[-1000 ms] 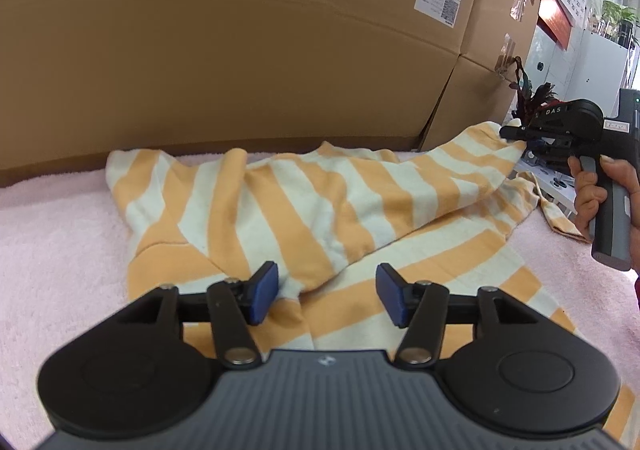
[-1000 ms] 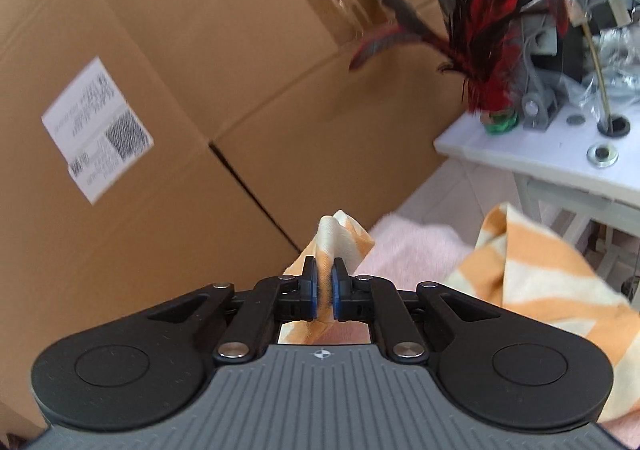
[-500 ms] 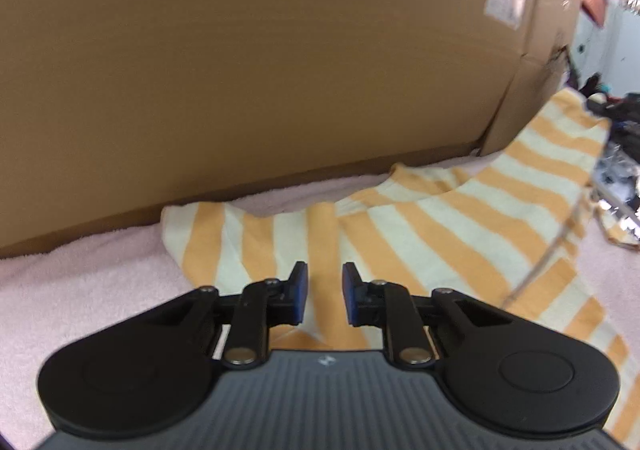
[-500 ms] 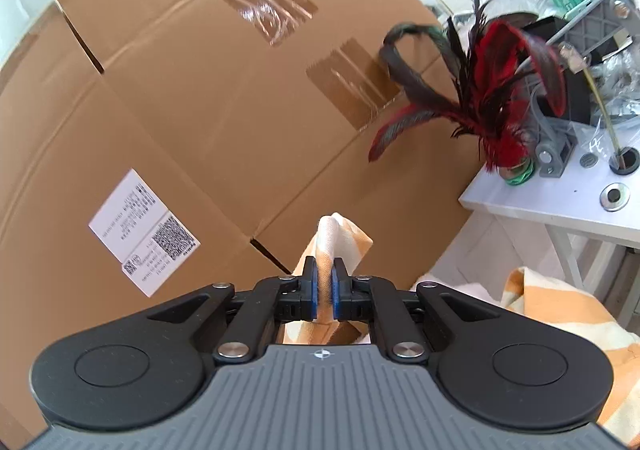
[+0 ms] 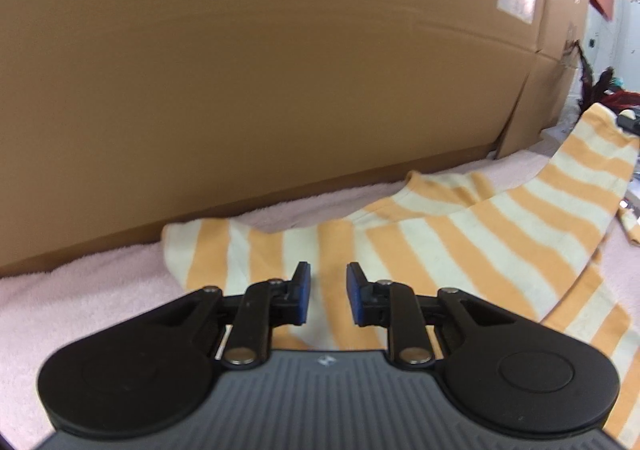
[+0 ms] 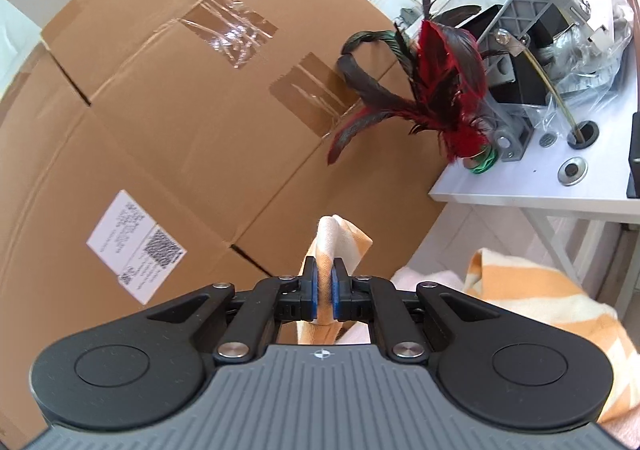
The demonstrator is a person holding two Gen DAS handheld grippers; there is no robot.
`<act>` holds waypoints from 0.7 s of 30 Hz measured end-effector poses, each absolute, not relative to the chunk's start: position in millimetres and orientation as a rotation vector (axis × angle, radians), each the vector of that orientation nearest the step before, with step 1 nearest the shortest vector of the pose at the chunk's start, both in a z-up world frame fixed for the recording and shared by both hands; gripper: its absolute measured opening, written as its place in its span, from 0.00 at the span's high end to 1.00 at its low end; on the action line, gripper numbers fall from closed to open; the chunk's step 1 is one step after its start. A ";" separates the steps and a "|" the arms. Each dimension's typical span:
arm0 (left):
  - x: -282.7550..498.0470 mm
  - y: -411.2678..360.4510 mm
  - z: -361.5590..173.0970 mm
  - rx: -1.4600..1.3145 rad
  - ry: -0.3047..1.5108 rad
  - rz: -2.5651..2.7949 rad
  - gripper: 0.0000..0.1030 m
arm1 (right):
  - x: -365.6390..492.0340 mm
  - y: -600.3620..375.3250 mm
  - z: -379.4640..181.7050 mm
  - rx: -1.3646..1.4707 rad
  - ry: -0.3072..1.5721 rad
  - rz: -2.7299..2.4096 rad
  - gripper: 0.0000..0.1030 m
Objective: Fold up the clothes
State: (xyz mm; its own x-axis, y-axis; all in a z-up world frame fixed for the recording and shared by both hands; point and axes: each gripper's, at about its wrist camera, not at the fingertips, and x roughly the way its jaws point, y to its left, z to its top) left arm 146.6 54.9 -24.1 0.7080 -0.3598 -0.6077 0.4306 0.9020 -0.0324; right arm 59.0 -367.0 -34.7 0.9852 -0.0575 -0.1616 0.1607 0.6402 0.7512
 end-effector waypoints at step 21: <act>178.9 27.7 -37.5 0.084 0.724 -0.484 1.00 | 46.9 -315.4 30.1 0.910 0.096 0.317 0.93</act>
State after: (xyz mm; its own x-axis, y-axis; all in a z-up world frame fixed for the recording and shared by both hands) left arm 178.9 27.7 -37.5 0.6442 -0.3957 -0.6545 0.4530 0.8869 -0.0904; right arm 46.9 -315.4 30.1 0.9494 0.3099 0.0516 -0.2291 0.5706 0.7886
